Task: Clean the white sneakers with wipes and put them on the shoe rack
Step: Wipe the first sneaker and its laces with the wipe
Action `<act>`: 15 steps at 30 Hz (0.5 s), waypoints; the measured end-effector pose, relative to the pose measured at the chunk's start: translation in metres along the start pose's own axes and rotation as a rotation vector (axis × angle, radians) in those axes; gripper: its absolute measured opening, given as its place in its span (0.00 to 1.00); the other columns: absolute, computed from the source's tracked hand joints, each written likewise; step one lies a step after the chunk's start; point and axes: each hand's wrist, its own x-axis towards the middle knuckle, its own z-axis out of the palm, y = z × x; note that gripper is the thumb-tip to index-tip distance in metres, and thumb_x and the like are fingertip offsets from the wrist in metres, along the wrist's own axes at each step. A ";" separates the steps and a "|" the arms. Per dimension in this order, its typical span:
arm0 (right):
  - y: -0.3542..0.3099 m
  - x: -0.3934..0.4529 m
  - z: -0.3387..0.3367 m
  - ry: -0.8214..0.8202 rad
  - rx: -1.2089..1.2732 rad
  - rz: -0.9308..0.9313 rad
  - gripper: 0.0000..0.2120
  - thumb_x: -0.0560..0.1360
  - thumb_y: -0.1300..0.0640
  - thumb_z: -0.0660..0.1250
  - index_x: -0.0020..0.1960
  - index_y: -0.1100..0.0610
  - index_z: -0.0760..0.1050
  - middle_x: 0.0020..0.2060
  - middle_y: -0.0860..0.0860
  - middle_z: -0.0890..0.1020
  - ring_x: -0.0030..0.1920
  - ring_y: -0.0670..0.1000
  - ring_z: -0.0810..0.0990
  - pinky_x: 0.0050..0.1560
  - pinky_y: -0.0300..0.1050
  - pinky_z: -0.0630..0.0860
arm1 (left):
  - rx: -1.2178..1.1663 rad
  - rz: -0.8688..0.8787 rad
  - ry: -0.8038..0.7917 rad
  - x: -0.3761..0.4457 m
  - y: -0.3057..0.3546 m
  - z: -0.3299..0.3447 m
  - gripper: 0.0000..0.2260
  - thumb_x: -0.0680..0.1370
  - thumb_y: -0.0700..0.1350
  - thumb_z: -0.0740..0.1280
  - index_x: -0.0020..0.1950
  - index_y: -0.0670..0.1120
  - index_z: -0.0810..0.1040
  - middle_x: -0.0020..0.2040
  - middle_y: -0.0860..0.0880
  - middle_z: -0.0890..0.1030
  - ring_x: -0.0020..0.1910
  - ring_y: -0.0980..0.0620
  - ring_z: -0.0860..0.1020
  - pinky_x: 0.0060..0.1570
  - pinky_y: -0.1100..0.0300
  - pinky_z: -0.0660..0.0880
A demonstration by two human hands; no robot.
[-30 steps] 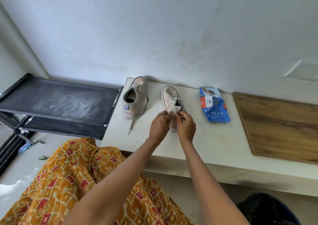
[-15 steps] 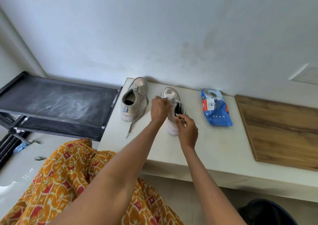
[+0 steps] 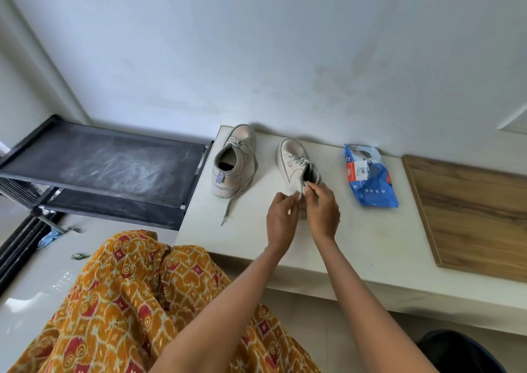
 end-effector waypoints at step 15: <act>0.004 0.005 0.002 0.023 0.022 0.004 0.13 0.77 0.51 0.65 0.57 0.54 0.80 0.54 0.54 0.81 0.54 0.54 0.79 0.48 0.40 0.69 | -0.110 -0.348 0.049 0.058 0.000 0.020 0.15 0.74 0.34 0.58 0.55 0.37 0.80 0.51 0.39 0.83 0.53 0.43 0.79 0.44 0.62 0.68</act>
